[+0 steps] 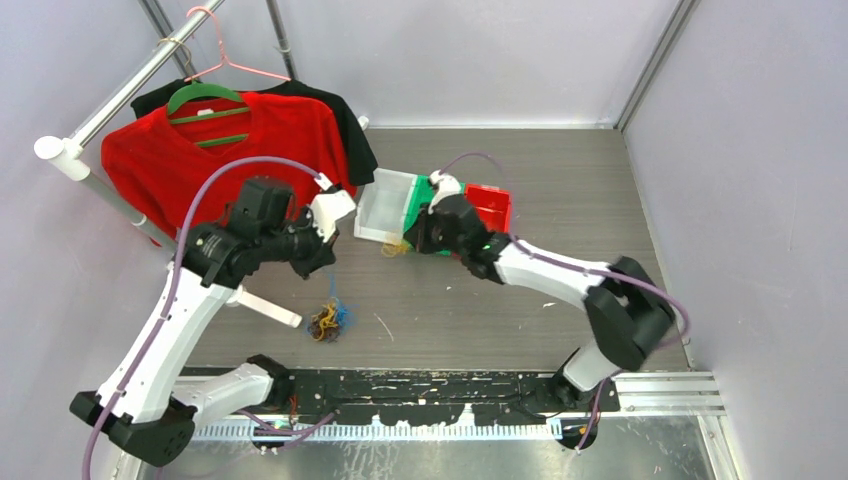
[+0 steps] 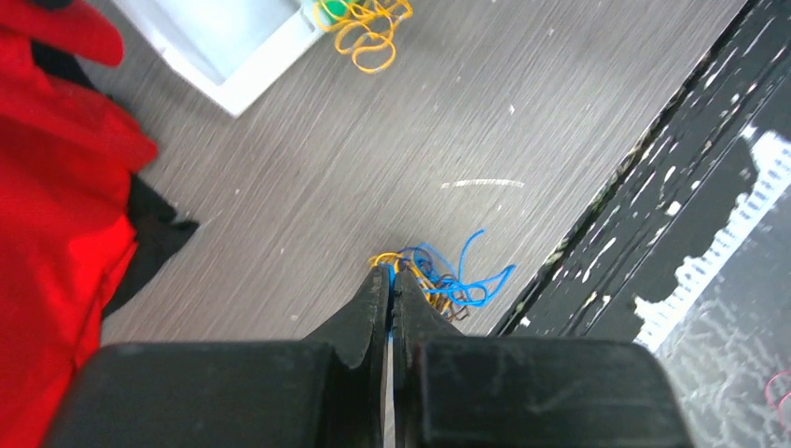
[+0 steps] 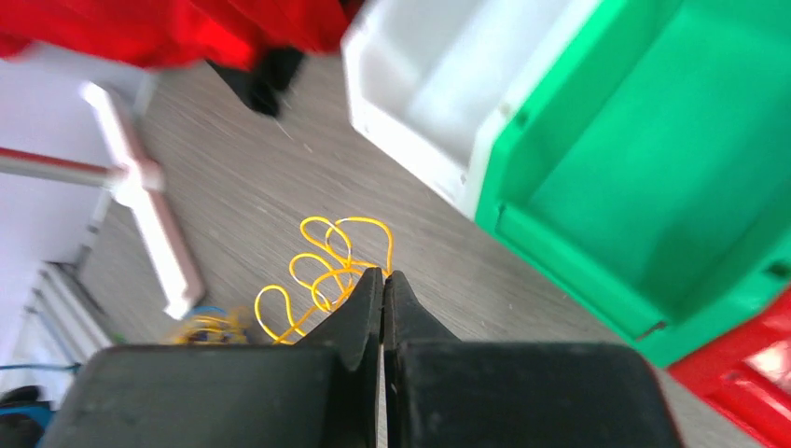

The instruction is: Untangle the cables

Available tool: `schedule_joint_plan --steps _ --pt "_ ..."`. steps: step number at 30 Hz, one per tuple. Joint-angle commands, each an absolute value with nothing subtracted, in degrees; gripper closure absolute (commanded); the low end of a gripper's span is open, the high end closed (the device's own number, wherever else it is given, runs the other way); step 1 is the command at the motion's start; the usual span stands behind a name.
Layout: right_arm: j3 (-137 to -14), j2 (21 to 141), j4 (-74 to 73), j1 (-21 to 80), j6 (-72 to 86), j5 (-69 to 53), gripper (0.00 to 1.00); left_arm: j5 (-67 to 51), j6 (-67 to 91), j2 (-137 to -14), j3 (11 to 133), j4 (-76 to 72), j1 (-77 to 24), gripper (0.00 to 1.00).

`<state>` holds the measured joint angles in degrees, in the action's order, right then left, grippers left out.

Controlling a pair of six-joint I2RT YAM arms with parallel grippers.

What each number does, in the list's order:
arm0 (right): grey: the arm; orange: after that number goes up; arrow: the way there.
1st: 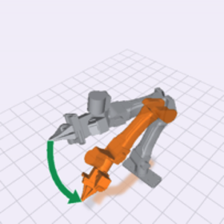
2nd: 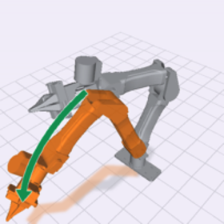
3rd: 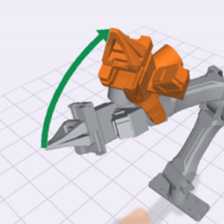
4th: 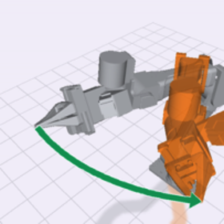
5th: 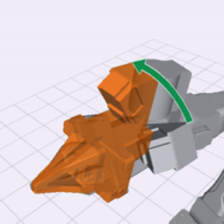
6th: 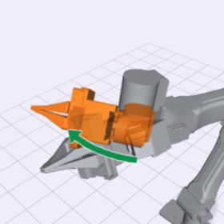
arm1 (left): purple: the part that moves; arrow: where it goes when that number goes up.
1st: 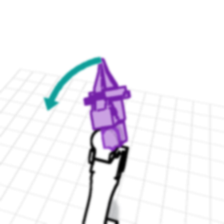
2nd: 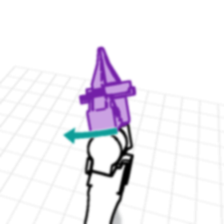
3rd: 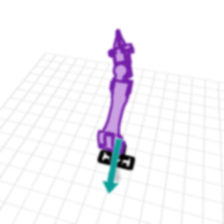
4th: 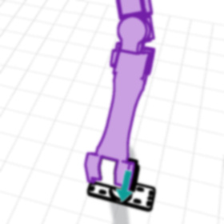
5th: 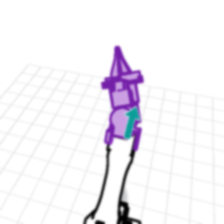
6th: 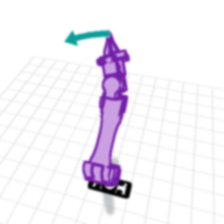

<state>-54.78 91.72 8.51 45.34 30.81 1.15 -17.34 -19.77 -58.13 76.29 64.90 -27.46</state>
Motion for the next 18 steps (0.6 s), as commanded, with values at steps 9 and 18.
schedule_joint_plan --steps 9,18 --pt "-53.6 63.3 4.8 41.9 22.6 -4.9 0.99 -20.4 -9.4 -66.2 85.8 55.9 -37.0 1.0" --pt "-53.6 56.9 2.1 41.8 21.2 -3.5 0.99 -20.6 -6.7 -67.1 90.6 53.8 -38.8 1.0"
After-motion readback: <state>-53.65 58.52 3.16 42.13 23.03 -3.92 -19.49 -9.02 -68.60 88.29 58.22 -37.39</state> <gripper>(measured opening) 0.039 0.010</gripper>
